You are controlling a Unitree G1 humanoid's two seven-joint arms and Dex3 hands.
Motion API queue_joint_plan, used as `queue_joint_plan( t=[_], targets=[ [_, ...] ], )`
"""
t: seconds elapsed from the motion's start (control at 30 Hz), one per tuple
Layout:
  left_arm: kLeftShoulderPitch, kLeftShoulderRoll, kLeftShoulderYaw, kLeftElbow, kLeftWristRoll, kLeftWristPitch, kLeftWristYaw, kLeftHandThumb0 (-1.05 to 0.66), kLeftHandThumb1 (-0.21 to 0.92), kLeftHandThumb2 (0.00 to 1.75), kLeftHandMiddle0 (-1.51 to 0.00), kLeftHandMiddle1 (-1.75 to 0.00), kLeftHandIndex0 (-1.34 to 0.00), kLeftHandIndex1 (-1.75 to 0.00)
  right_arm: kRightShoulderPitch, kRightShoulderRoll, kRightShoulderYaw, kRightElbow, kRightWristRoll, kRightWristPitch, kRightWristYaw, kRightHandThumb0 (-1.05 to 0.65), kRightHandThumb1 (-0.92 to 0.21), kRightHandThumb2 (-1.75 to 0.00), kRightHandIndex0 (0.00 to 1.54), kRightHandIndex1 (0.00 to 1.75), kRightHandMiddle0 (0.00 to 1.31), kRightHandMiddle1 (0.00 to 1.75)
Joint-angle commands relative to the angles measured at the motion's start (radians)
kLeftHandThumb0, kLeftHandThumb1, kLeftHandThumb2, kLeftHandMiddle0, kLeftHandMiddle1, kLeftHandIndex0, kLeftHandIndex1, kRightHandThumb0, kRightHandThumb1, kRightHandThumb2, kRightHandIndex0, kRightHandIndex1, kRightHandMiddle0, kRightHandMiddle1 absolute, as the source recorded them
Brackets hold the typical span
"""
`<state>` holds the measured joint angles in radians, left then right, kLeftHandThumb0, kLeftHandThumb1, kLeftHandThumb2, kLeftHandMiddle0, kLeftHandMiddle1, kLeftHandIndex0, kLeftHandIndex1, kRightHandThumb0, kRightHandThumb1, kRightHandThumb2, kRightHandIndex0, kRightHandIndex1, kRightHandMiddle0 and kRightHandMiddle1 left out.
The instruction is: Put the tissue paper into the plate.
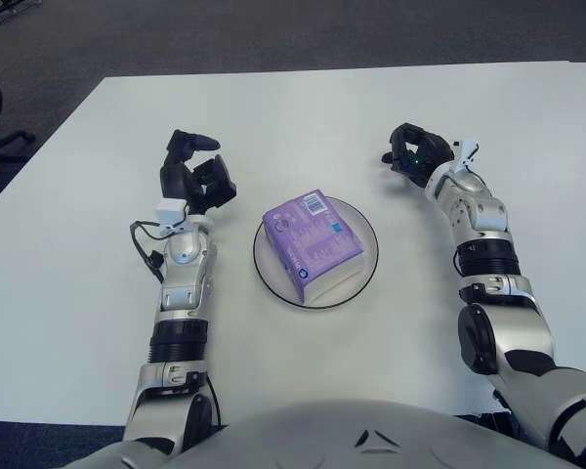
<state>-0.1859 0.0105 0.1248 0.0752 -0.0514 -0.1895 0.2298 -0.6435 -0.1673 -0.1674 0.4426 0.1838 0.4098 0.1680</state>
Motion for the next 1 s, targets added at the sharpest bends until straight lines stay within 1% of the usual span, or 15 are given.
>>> queue_joint_plan(
  t=[0.0, 0.27, 0.43, 0.63, 0.83, 0.97],
  targets=[
    [0.223, -0.08, -0.019, 0.073, 0.007, 0.031, 0.014, -0.45, 0.42, 1.2, -1.22, -1.75, -0.54, -1.75, 0.099, 0.018, 0.01, 0.037, -0.003, 0.094, -0.019, -0.46, -0.36, -1.26, 0.87, 1.75, 0.58, 1.75],
    [0.222, -0.068, -0.019, 0.059, -0.018, 0.068, -0.016, -0.45, 0.42, 1.19, -1.21, -1.75, -0.53, -1.75, 0.146, 0.018, 0.021, 0.024, -0.022, 0.046, -0.024, -0.46, -0.36, -1.25, 0.88, 1.75, 0.57, 1.75],
    [0.218, -0.037, -0.033, 0.042, -0.017, 0.114, -0.051, -0.44, 0.45, 1.16, -1.2, -1.75, -0.51, -1.75, 0.175, 0.019, 0.017, 0.041, -0.026, -0.01, -0.028, -0.46, -0.38, -1.24, 0.89, 1.75, 0.56, 1.75],
    [0.207, -0.024, -0.033, 0.03, -0.036, 0.157, -0.092, -0.43, 0.47, 1.13, -1.2, -1.75, -0.5, -1.75, 0.204, 0.03, 0.01, 0.03, -0.024, -0.065, -0.045, -0.45, -0.39, -1.22, 0.89, 1.75, 0.55, 1.75],
    [0.188, -0.016, -0.012, 0.035, -0.088, 0.209, -0.15, -0.43, 0.48, 1.12, -1.21, -1.75, -0.49, -1.75, 0.261, 0.048, 0.027, -0.027, -0.05, -0.139, -0.081, -0.45, -0.4, -1.21, 0.88, 1.75, 0.54, 1.75],
    [0.18, -0.01, -0.002, 0.039, -0.11, 0.241, -0.176, -0.43, 0.48, 1.11, -1.19, -1.75, -0.48, -1.75, 0.289, 0.06, 0.036, -0.051, -0.069, -0.183, -0.112, -0.45, -0.4, -1.21, 0.9, 1.75, 0.54, 1.75]
  ],
)
